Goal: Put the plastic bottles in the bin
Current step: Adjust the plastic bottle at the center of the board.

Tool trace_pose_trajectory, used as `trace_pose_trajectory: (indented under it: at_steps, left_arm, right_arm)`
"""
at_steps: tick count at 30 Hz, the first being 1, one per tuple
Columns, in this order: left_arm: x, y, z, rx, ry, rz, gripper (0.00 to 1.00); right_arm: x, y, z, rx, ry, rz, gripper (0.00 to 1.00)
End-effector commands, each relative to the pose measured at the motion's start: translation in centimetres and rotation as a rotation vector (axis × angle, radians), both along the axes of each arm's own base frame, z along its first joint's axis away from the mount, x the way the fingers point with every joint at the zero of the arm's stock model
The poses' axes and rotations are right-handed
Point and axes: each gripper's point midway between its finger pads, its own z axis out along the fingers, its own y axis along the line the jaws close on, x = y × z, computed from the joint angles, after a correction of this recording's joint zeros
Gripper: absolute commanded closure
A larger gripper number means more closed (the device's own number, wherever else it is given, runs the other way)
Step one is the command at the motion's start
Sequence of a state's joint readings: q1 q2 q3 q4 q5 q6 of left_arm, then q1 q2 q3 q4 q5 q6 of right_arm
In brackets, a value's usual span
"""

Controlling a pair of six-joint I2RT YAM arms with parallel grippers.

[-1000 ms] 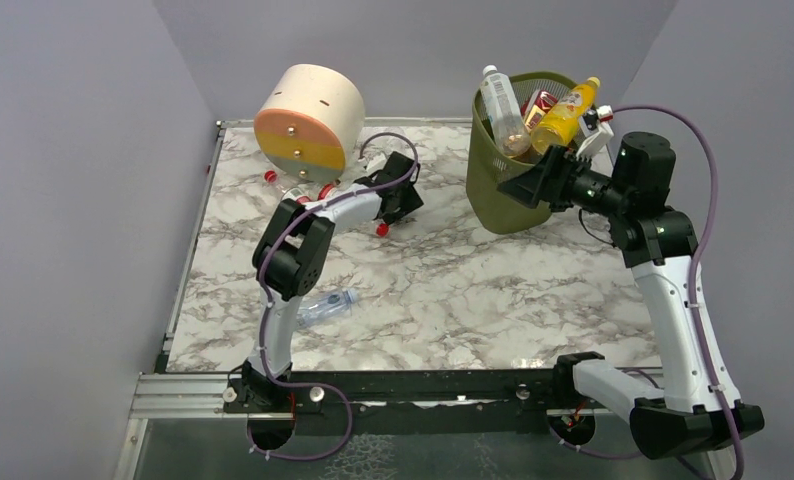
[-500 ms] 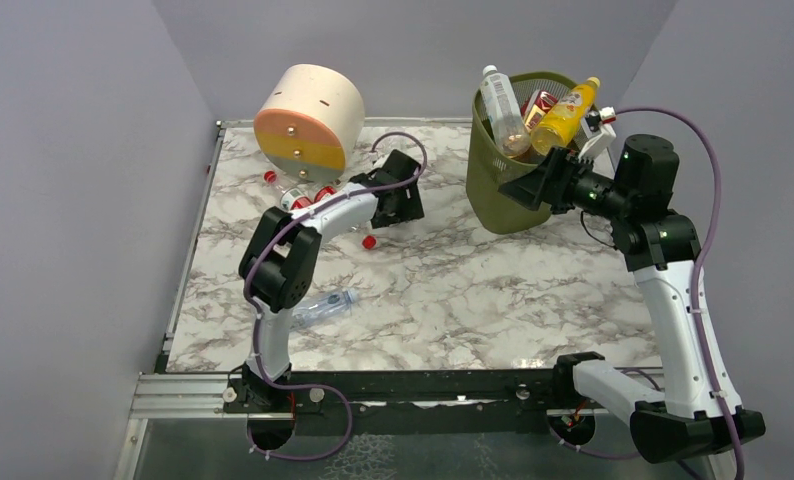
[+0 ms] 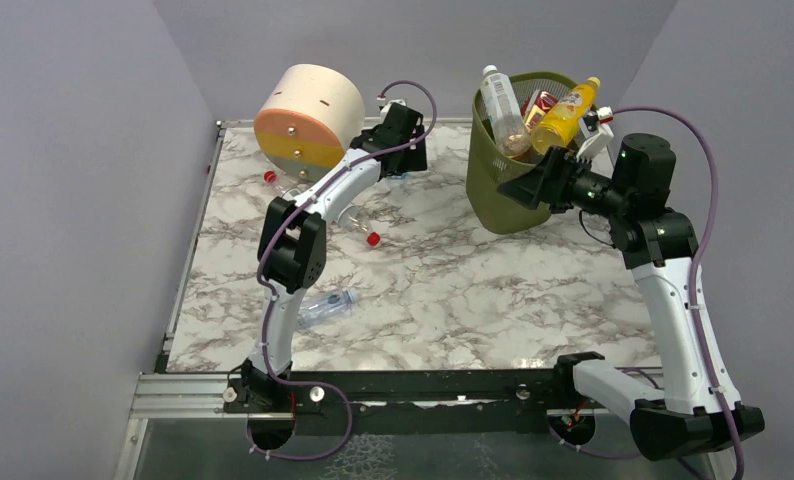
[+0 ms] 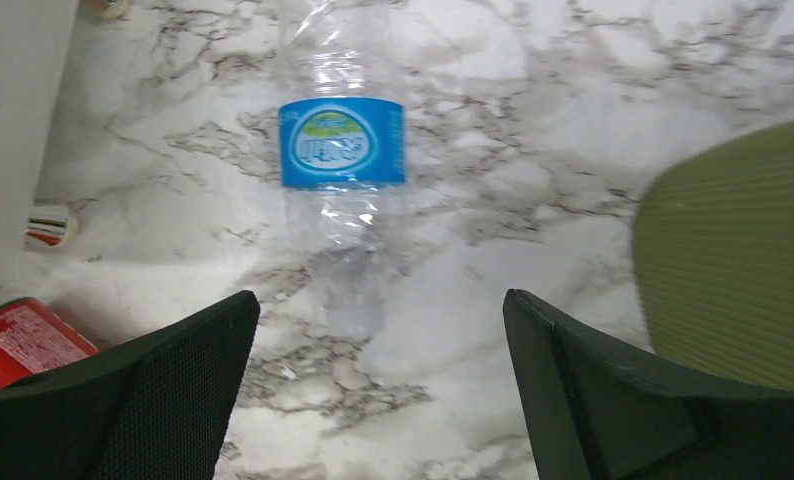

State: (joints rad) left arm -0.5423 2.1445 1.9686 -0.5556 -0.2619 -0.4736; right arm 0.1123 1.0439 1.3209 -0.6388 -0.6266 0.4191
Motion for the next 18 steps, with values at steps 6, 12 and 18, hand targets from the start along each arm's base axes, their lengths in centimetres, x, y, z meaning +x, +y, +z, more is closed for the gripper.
trace_pose_trajectory:
  at_steps: [6, 12, 18]
  left_arm:
    - [2.9, 2.2, -5.1, 0.142, 0.027, 0.083, 0.01]
    - [4.8, 1.8, -6.4, 0.101, -0.005, 0.094, 0.01]
    - [6.0, 2.0, -7.7, 0.068, -0.035, 0.130, 0.02]
  right_arm:
    - [0.8, 0.3, -1.6, -0.003, 0.036, 0.008, 0.20]
    - [1.6, 0.2, -2.8, -0.023, 0.055, 0.003, 0.20]
    - [2.3, 0.1, -3.5, -0.037, 0.066, -0.003, 0.20]
